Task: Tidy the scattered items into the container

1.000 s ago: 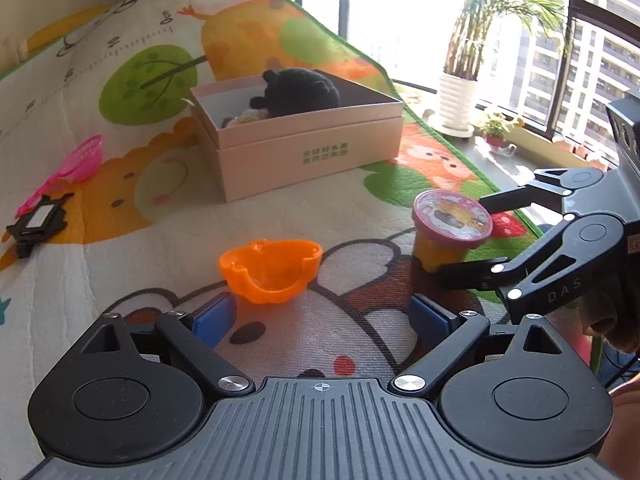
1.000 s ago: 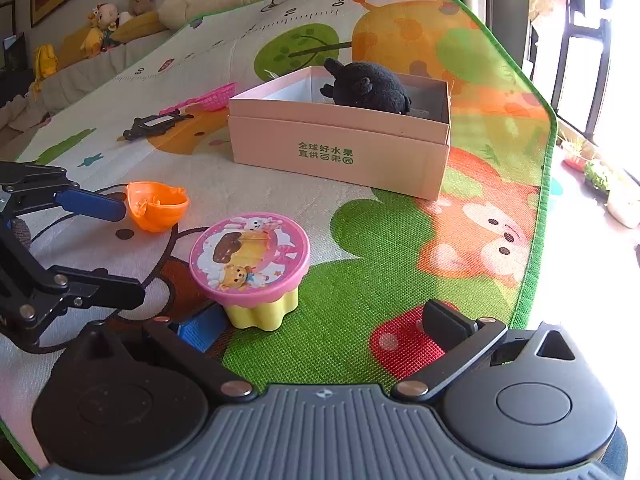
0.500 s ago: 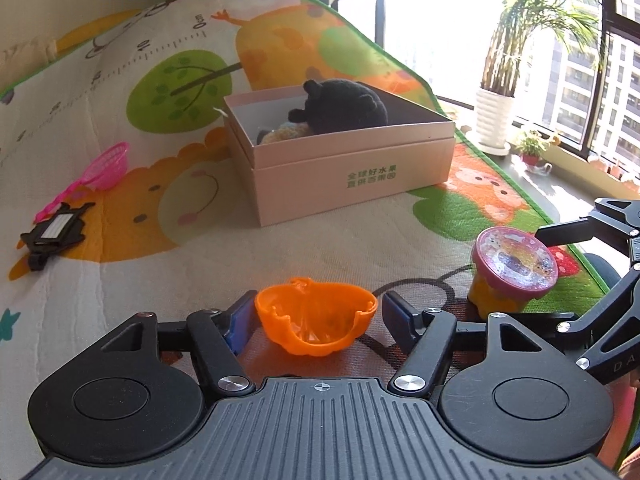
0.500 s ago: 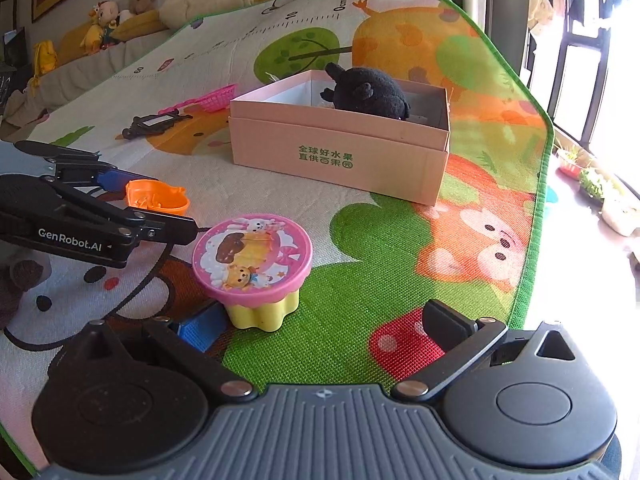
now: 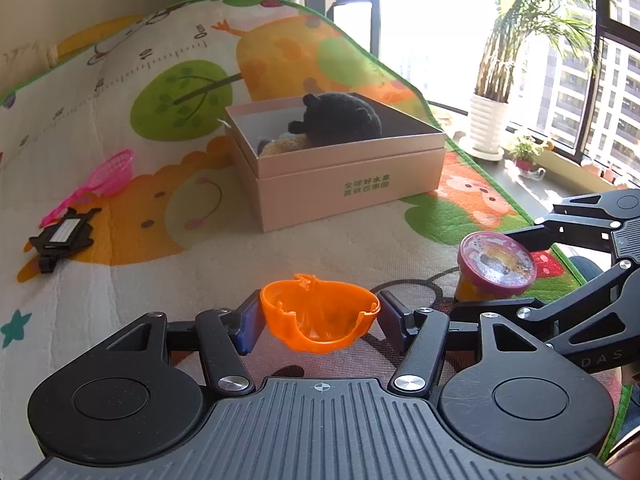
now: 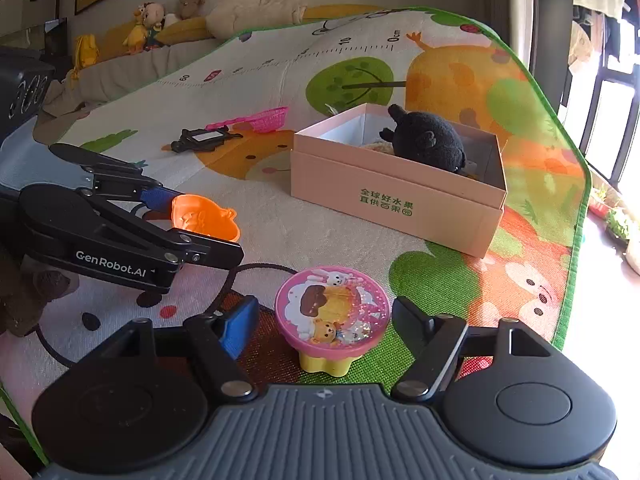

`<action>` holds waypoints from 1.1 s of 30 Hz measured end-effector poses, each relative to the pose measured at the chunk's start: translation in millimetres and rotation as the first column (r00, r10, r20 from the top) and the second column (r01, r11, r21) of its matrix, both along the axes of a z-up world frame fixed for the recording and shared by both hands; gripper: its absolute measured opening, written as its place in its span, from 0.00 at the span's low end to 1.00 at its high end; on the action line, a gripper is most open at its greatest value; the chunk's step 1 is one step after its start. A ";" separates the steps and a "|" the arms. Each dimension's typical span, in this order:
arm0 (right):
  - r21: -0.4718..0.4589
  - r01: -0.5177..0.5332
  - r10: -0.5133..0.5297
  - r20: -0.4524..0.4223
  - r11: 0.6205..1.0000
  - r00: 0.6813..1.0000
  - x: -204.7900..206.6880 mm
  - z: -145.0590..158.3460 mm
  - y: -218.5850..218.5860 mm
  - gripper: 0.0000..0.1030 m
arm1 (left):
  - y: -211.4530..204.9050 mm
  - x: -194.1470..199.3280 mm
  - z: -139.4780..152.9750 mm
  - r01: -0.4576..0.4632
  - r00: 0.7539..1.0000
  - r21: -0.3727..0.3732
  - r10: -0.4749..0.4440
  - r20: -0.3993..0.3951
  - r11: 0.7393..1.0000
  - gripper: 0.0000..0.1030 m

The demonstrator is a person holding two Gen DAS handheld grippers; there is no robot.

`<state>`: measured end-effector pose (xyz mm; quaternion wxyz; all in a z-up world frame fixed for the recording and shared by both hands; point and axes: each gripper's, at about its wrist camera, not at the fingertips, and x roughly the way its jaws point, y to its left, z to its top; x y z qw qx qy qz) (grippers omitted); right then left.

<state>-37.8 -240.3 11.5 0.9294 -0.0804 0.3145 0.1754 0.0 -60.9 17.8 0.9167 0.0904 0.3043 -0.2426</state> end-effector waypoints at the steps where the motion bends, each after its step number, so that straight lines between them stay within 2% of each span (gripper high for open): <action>1: 0.000 -0.002 0.002 -0.008 1.000 1.000 0.1 0.3 -1.0 0.54 | -0.3 -0.6 0.9 0.004 1.000 -0.002 -0.004 0.002 1.000 0.63; 8: -0.008 0.005 -0.004 0.035 1.000 0.999 -7.0 22.7 -19.8 0.54 | -9.8 6.8 15.1 0.036 0.999 0.006 -0.036 0.041 0.999 0.63; 13: -0.019 0.031 -0.028 0.111 0.999 0.993 12.0 53.4 -39.4 0.54 | -23.7 49.9 46.2 0.056 0.988 0.024 -0.059 0.141 0.998 0.63; 18: 0.035 0.083 -0.087 0.136 0.996 0.987 64.1 81.5 -59.7 0.54 | -37.3 112.7 69.9 0.060 0.977 -0.025 -0.053 0.205 0.998 0.63; 23: 0.069 0.098 -0.107 0.135 0.993 0.985 143.7 111.0 -61.5 0.54 | -52.5 172.0 69.5 0.049 0.976 -0.076 -0.031 0.213 0.996 0.64; 26: 0.058 0.102 -0.108 0.098 0.993 0.989 201.8 117.5 -49.7 0.55 | -55.6 200.6 57.9 0.035 0.986 -0.099 -0.017 0.168 0.994 0.82; 28: 0.077 0.137 -0.142 0.064 0.988 0.988 235.4 116.2 -44.2 0.68 | -47.0 206.7 52.4 0.015 0.990 -0.126 0.002 0.139 0.992 0.87; 30: 0.097 0.164 -0.169 0.044 0.982 0.985 252.7 115.0 -43.0 0.68 | -29.2 198.7 48.8 0.006 0.992 -0.157 0.013 0.126 0.988 0.93; 33: 0.121 0.161 -0.167 0.038 0.979 0.985 258.2 113.1 -43.5 0.72 | 0.0 173.8 40.4 -0.004 0.991 -0.140 0.022 0.131 0.990 0.94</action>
